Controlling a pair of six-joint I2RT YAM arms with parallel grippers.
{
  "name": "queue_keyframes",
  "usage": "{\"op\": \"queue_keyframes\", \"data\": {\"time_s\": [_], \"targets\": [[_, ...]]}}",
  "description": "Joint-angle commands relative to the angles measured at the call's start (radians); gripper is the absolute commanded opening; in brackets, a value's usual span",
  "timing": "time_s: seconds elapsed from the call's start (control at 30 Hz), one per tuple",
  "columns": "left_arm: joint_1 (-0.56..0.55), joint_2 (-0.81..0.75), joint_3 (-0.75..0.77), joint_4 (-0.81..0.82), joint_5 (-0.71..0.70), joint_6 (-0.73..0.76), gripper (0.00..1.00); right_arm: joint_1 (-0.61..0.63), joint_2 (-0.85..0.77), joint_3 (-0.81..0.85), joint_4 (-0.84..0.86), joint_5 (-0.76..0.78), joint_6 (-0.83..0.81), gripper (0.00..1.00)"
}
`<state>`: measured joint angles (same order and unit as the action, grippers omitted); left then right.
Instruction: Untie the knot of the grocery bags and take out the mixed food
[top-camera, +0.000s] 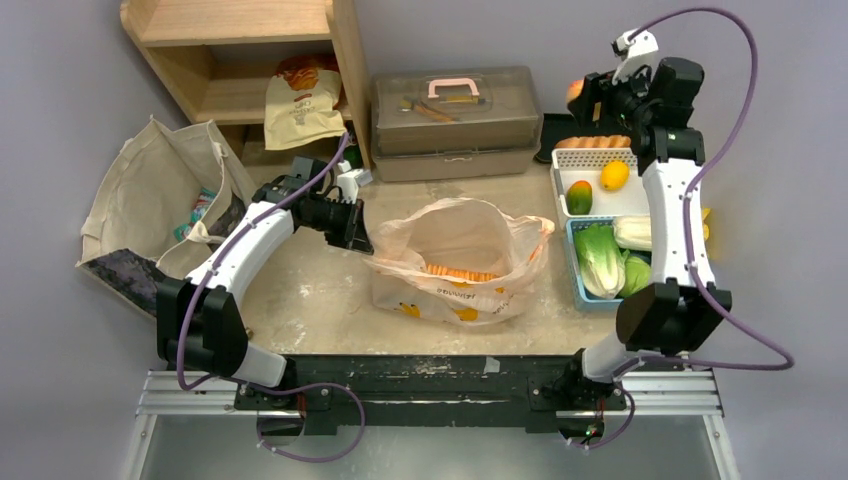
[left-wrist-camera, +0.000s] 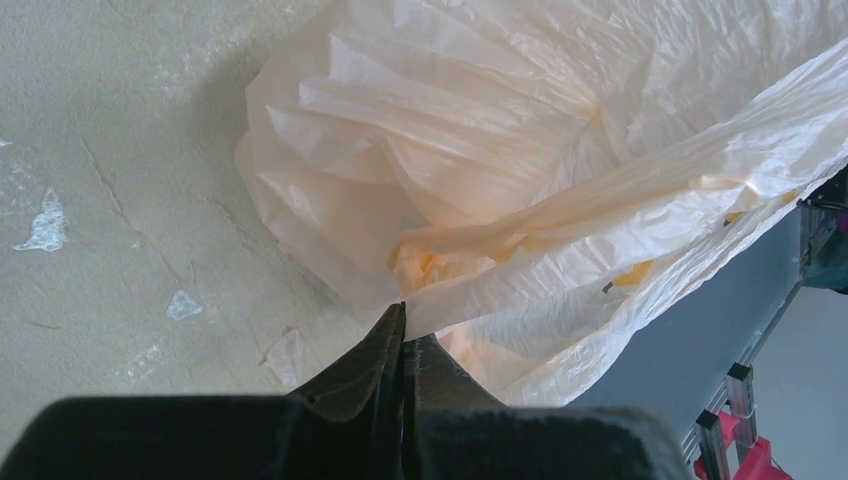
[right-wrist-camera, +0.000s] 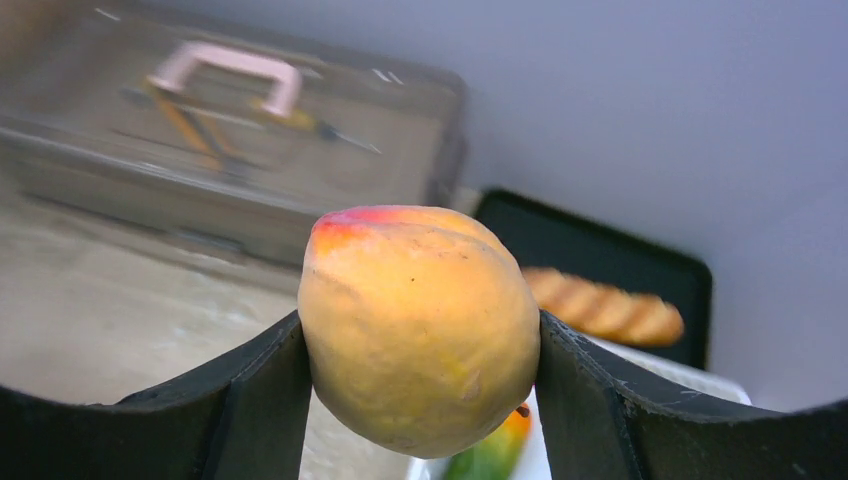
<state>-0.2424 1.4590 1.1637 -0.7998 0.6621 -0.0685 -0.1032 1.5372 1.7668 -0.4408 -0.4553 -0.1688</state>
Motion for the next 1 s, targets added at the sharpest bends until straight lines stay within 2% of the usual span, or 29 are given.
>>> {"op": "queue_keyframes", "data": {"time_s": [0.0, 0.23, 0.43, 0.5, 0.57, 0.6, 0.73, 0.87, 0.97], "targets": [[0.008, -0.003, 0.004, 0.031, 0.023, -0.005, 0.0, -0.054, 0.084, -0.058, -0.066, 0.226, -0.095, 0.27], [0.008, -0.006, 0.01, 0.022, 0.021, 0.003, 0.0, -0.075, 0.31, -0.037, -0.052, 0.33, -0.15, 0.27], [0.008, -0.015, 0.022, 0.008, 0.014, 0.013, 0.0, -0.077, 0.413, -0.054, -0.039, 0.356, -0.239, 0.35], [0.008, -0.019, 0.028, 0.007, 0.01, 0.017, 0.0, -0.077, 0.441, -0.05, -0.036, 0.377, -0.256, 0.49], [0.008, -0.022, 0.032, 0.008, 0.006, 0.02, 0.0, -0.078, 0.453, -0.029, -0.045, 0.38, -0.257, 0.71], [0.008, -0.022, 0.034, 0.008, 0.005, 0.022, 0.0, -0.077, 0.453, -0.011, -0.055, 0.37, -0.253, 0.79], [0.008, -0.018, 0.031, 0.019, 0.006, 0.02, 0.0, -0.078, 0.402, 0.064, -0.112, 0.308, -0.23, 0.97], [0.008, -0.025, 0.028, 0.031, 0.005, 0.02, 0.0, -0.075, 0.312, 0.136, -0.225, 0.184, -0.241, 0.98], [0.005, -0.078, 0.004, 0.08, 0.016, 0.009, 0.0, -0.047, 0.189, 0.154, -0.33, -0.039, -0.273, 0.91]]}}
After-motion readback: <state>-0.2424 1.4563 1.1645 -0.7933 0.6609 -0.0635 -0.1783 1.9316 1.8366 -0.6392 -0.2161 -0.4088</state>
